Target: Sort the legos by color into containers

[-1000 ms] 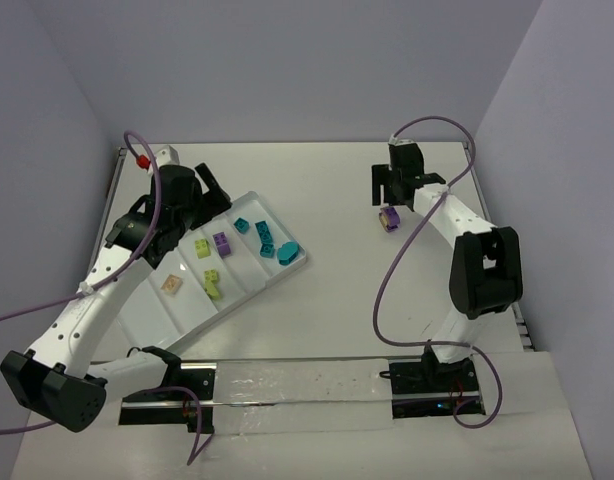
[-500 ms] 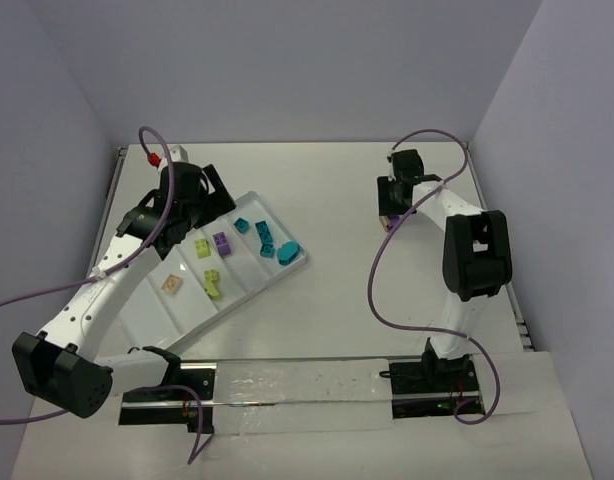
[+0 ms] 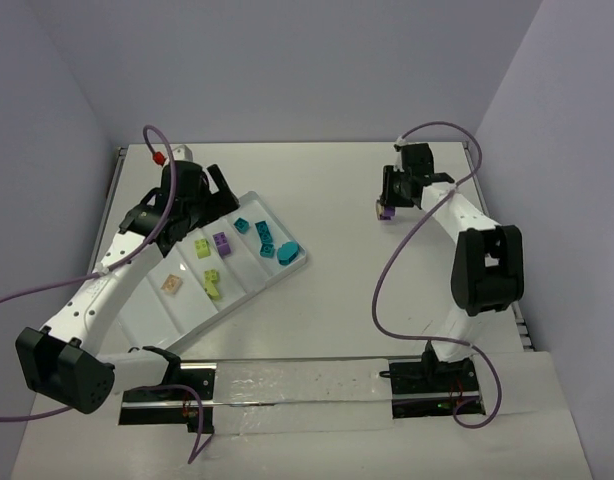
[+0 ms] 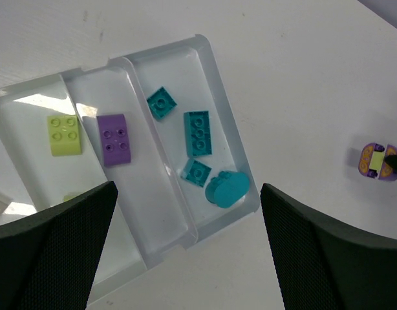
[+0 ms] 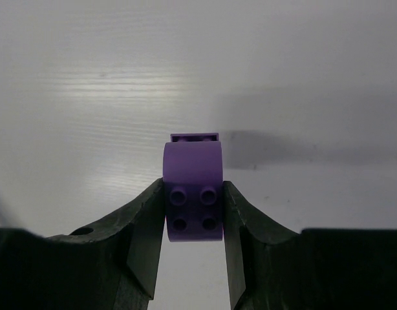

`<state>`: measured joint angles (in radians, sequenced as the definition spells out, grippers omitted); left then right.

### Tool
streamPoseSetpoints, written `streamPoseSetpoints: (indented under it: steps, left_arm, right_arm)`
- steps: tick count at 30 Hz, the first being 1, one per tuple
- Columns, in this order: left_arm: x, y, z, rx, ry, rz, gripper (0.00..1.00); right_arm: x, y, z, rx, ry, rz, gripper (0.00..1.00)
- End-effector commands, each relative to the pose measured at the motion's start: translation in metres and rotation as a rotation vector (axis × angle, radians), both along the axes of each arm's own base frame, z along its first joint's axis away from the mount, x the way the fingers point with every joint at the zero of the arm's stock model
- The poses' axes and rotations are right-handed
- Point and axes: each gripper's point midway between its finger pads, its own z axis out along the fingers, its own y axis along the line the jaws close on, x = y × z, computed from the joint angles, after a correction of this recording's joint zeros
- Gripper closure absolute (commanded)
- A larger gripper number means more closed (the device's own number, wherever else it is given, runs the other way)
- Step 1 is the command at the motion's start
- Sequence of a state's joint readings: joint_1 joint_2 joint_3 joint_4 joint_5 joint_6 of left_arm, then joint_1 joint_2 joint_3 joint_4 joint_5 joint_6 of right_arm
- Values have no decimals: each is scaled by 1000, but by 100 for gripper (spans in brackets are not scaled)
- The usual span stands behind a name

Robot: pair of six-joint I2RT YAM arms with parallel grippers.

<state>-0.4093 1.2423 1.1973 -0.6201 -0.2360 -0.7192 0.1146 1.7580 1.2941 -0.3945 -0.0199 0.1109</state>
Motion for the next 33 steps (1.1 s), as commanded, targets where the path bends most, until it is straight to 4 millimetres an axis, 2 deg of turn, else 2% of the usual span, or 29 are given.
streamPoseSetpoints:
  steps: [1, 3, 5, 7, 11, 15, 18, 20, 25, 33]
  left_arm:
    - [6, -39, 24, -134, -101, -199, 1]
    - [1, -62, 31, -202, -143, -323, 3]
    - [-11, -88, 41, -291, -198, -481, 3]
    - [-24, -105, 45, -351, -228, -607, 3]
    - [-41, -131, 66, -455, -325, -810, 1]
    - [-63, -146, 74, -534, -342, -985, 1]
    - [-82, -153, 79, -586, -344, -1099, 1]
    - [-87, -155, 81, -591, -357, -1134, 1]
    - [-89, -158, 73, -590, -327, -1146, 3]
    - [-93, -158, 74, -604, -323, -1162, 3]
  right_arm:
    - [-13, 54, 98, 319, -223, 134, 100]
    - [-36, 91, 133, 533, -277, 282, 100]
    - [-62, 115, 154, 699, -296, 396, 100]
    - [-87, 138, 191, 884, -333, 553, 100]
    - [-121, 159, 218, 1052, -330, 698, 100]
    - [-143, 173, 226, 1108, -302, 797, 100]
    - [-152, 185, 228, 1115, -281, 847, 100]
    - [-158, 191, 229, 1118, -271, 875, 100]
    - [-168, 210, 234, 1126, -253, 933, 100]
    - [-172, 219, 241, 1133, -240, 982, 100]
